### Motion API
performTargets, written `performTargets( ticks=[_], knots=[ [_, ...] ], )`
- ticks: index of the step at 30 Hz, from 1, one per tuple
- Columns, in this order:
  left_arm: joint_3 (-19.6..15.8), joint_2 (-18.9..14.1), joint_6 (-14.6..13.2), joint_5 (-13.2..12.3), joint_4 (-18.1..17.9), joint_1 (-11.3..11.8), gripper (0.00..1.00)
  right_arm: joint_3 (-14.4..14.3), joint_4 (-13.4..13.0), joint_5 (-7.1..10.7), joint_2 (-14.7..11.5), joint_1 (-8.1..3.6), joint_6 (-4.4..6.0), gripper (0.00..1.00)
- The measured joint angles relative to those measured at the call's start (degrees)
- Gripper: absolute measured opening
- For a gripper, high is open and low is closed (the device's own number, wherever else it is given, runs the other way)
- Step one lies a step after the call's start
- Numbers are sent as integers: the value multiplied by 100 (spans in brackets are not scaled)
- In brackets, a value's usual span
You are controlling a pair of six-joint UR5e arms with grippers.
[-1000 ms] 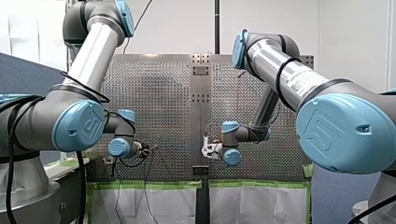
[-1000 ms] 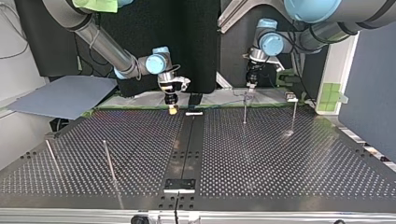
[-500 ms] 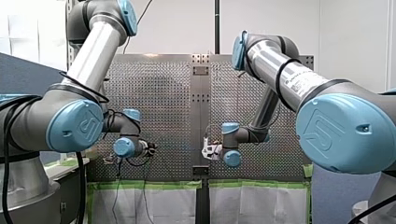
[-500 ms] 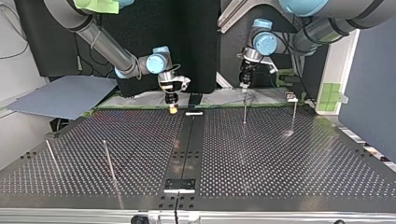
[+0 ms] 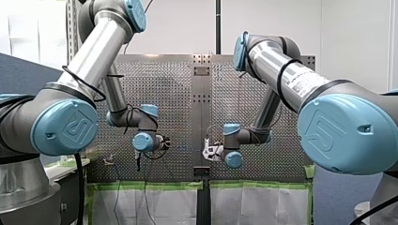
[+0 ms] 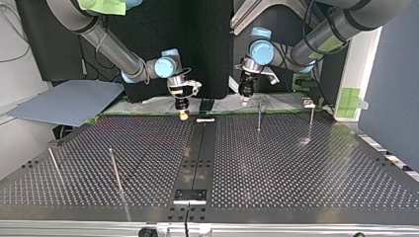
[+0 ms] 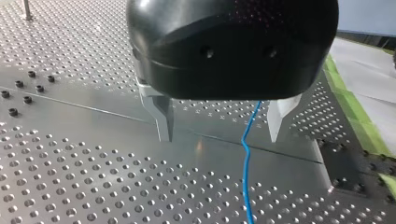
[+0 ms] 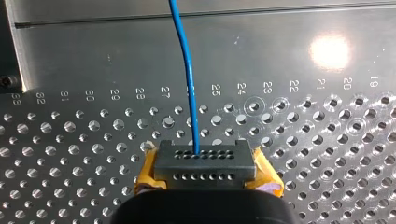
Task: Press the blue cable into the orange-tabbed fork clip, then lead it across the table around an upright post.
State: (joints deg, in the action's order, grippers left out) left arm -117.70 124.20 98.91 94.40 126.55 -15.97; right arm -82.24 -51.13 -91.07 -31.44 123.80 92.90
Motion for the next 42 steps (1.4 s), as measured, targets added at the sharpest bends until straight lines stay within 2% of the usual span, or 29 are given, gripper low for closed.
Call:
performTargets(
  ticks=[5, 13, 18, 23, 28, 34, 42],
  knots=[
    [84, 30, 90, 187, 29, -57, 100, 1, -2, 0, 6, -1, 1, 0],
    [221, 260, 306, 119, 15, -26, 100, 1, 2, 0, 8, 1, 9, 0],
    [338, 514, 257, 142, -48, -27, 100, 1, 3, 0, 7, 1, 8, 0],
    [466, 734, 237, 310, -225, -18, 100, 1, -1, 0, 8, -1, 1, 0],
    [619, 773, 215, 441, -245, -11, 100, 1, 4, 0, 3, -1, 1, 0],
    [717, 778, 44, 602, -231, -4, 100, 1, 12, 6, 6, 0, 1, 0],
    [797, 783, -147, 564, -141, 3, 100, 1, 13, 9, 8, 0, 9, 0]
  ],
)
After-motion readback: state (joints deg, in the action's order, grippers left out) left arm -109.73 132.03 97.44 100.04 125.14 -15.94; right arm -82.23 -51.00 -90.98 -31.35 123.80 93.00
